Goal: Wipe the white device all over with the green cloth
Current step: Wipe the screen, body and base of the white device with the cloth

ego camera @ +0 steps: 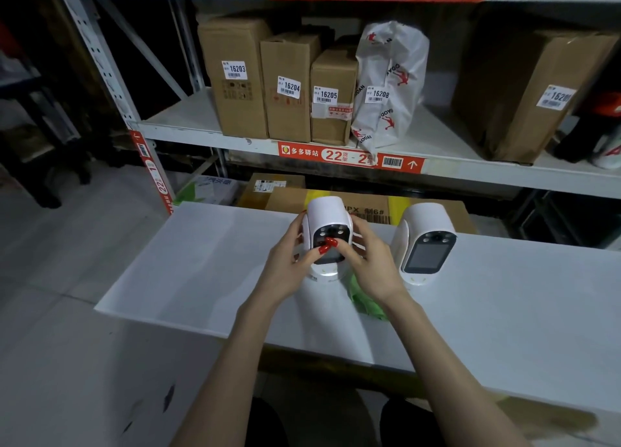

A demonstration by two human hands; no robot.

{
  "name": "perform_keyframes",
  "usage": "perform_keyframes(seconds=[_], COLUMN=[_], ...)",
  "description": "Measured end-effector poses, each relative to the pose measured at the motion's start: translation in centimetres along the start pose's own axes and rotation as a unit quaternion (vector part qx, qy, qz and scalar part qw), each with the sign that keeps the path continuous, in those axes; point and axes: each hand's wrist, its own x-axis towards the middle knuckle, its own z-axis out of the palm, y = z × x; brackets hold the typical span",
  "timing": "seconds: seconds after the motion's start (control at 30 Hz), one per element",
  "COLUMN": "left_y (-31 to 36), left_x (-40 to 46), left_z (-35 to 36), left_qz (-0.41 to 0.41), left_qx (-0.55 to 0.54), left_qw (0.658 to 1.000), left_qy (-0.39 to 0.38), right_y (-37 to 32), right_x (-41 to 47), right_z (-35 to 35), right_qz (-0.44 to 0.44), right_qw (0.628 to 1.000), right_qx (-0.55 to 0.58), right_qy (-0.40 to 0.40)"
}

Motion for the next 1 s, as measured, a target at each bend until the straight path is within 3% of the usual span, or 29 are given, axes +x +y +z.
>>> perform_keyframes(seconds=[0.33, 0.7, 0.87, 0.93, 1.0], left_y=[1.5, 3.2, 3.5, 3.6, 3.7], left_x=[-0.4, -1.9, -2.2, -2.1, -2.1], left_z=[-0.5, 0.6, 0.6, 0.3, 0.0], left_qz=[0.018, -0.05, -0.098, -0.116, -0.129], left_qx=[-0.044, -0.15, -0.207, -0.222, -0.232], left_qw=[0.999, 0.987, 0.971, 0.964, 0.958], left_qy=[0.023, 0.032, 0.075, 0.091, 0.111], right_y=[-1.8, -1.5, -2.1, -2.1, -1.3], right_x=[0.2, 0.0, -0.2, -0.4, -0.6], right_z=[0.1, 0.0, -0.6, -1.3, -2.0], right_qz=[-0.02, 0.045, 0.063, 0.053, 0.027], right_qw=[0.991, 0.995, 0.995, 0.998, 0.984], right_qx=[0.124, 0.079, 0.072, 0.009, -0.173], right_qy=[0.039, 0.039, 0.007, 0.02, 0.022])
